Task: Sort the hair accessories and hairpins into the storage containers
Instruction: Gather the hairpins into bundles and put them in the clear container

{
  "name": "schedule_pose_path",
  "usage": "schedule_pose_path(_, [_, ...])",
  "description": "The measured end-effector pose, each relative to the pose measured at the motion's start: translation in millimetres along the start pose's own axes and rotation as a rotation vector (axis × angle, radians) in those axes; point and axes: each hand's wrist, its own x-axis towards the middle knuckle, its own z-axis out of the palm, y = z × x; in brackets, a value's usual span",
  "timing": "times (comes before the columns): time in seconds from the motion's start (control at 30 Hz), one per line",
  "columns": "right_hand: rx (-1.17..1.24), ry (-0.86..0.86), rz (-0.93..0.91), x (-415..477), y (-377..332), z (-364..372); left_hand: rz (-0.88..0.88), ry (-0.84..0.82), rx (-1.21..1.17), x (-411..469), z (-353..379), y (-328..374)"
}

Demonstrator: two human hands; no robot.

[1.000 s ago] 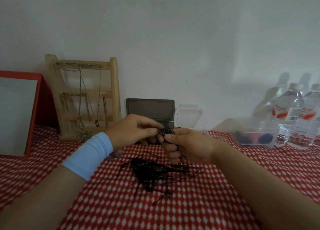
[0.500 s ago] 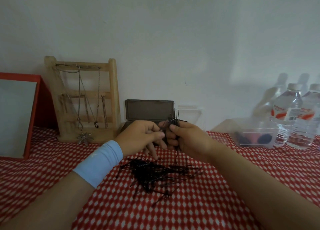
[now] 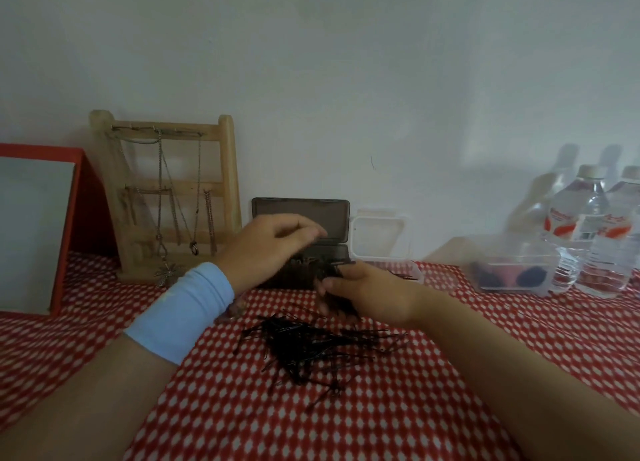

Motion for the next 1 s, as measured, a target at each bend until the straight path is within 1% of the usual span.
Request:
schedule_pose_path(0.07, [-0.094,-0.05,-0.002,0.0,-1.5,6.2,0.094,-0.128,0.102,-2.2,10.1,3.8])
schedule_pose_path(0.13, [-0.143,-0.063,0.013,1.0,-2.0,8.9,0.117,-0.179,0.152,-2.7,15.3,3.3])
schedule_pose_path(0.2, [-0.16,-0.061,0.045,1.0,-1.7,8.1,0.148,-0.164,0.191,-1.7,14.2,1.5])
schedule_pose_path(0.27, [-0.181,-0.073,0.054,0.6,-1.7,6.5,0.221,-0.145,0.251,-1.7,13.7,0.3])
schedule_pose_path(0.33, [-0.173,-0.093,0.046,-0.9,-2.0,6.0,0.259,-0.077,0.252,-1.4,15.8,0.1])
schedule_pose_path(0.37, [-0.15,-0.103,0.05,-0.3,-0.2,5.5,0.236,-0.007,0.184,-0.5,16.8,0.1])
schedule_pose_path(0.43, [-0.043,-0.095,0.054,2.0,4.6,4.4,0.106,0.172,-0.048,2.4,16.1,-2.0])
schedule_pose_path(0.47, [0.047,-0.067,0.045,4.6,8.4,3.1,0.024,0.244,-0.172,3.9,14.4,-4.0])
schedule_pose_path(0.5, [0.164,-0.031,0.031,7.5,12.5,1.7,-0.054,0.279,-0.285,4.8,13.0,-7.3])
schedule_pose_path(0.53, [0.295,0.009,0.017,9.9,14.4,0.1,-0.116,0.277,-0.387,4.5,13.0,-10.4])
schedule_pose_path(0.6, [0.522,0.07,-0.005,12.4,14.2,-2.8,-0.176,0.215,-0.541,1.4,17.7,-12.6])
schedule_pose_path(0.63, [0.586,0.084,-0.02,12.3,12.4,-3.7,-0.181,0.186,-0.594,0.0,21.2,-12.2])
schedule_pose_path(0.7, [0.638,0.099,-0.043,12.1,10.9,-3.8,-0.171,0.16,-0.646,-1.2,27.2,-8.6])
schedule_pose_path(0.77, [0.643,0.103,-0.049,12.1,11.2,-3.1,-0.165,0.174,-0.611,-1.3,29.9,-5.5])
schedule_pose_path(0.83, [0.64,0.109,-0.047,11.7,11.8,-3.6,-0.134,0.209,-0.499,-0.1,31.1,-5.6])
schedule_pose_path(0.9, [0.623,0.109,-0.057,10.0,10.5,-5.0,-0.107,0.222,-0.442,-0.5,32.1,-6.8])
schedule_pose_path(0.97, [0.597,0.085,-0.058,7.3,8.1,-5.5,-0.079,0.205,-0.376,-2.3,32.1,-7.9])
schedule_pose_path(1.0, [0.59,0.061,-0.053,5.6,6.7,-5.2,-0.05,0.189,-0.298,-3.0,31.2,-8.1])
